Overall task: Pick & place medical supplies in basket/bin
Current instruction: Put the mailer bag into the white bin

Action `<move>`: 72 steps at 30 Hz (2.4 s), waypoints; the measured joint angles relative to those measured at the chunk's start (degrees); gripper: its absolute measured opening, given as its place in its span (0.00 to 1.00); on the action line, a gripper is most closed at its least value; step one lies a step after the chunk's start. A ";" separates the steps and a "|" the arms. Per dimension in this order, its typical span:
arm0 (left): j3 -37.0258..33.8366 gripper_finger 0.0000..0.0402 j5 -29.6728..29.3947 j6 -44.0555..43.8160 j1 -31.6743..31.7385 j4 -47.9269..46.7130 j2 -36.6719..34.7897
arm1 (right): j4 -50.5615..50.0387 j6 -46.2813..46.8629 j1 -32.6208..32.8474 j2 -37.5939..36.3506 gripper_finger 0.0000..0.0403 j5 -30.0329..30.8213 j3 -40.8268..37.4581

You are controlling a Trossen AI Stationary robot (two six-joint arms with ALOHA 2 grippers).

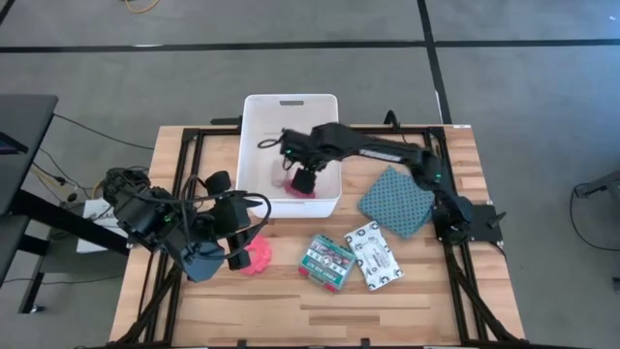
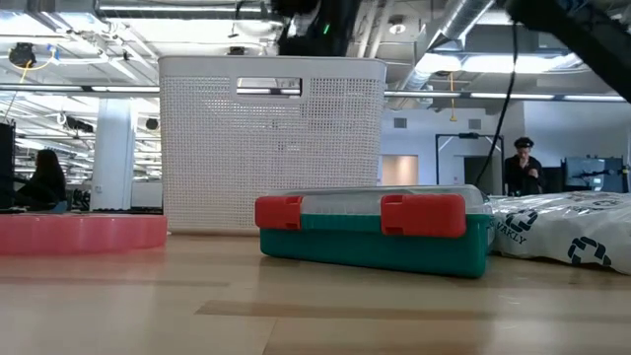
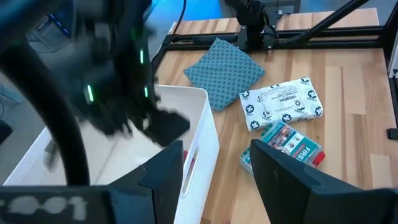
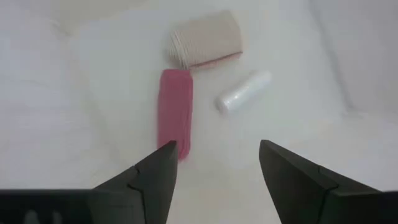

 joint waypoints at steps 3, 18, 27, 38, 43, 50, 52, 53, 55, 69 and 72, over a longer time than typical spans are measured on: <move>0.00 0.44 0.00 -0.01 0.00 0.00 0.00 | 0.11 2.37 1.38 -5.58 0.53 0.11 0.00; 0.00 0.44 0.00 -0.06 0.00 0.00 0.00 | -13.80 12.22 17.59 -20.25 0.53 4.74 0.02; 0.00 0.44 0.03 -0.34 -0.02 0.00 0.00 | -13.25 11.29 28.57 -20.58 0.53 5.84 -9.76; 0.00 0.44 0.52 -0.48 -0.74 0.00 0.00 | -13.47 29.91 43.67 -21.21 0.53 8.73 -37.55; 0.00 0.44 -0.31 -0.68 -0.72 0.00 0.00 | -13.17 39.93 51.37 -21.02 0.53 9.18 -45.95; 0.00 0.44 -5.44 -3.48 -0.72 0.02 0.00 | -6.84 52.13 59.44 -21.02 0.53 15.20 -52.16; 0.00 0.44 -5.42 -4.69 -0.70 0.00 0.00 | -2.49 52.59 61.26 -21.02 0.53 16.91 -53.15; 0.00 0.44 -5.41 -4.94 -0.72 0.01 0.00 | -0.72 51.88 62.00 -21.02 0.53 17.52 -53.65; 0.00 0.44 -5.42 -5.07 -0.72 0.01 0.00 | 1.86 50.40 63.22 -21.02 0.53 18.95 -54.32; 0.00 0.44 -9.12 -4.66 -0.72 0.01 0.00 | 5.72 49.16 67.18 -12.43 0.51 20.80 -55.54; 0.00 0.44 -10.10 -4.67 -0.70 0.00 0.00 | 3.08 45.91 67.06 -9.52 0.50 22.54 -54.95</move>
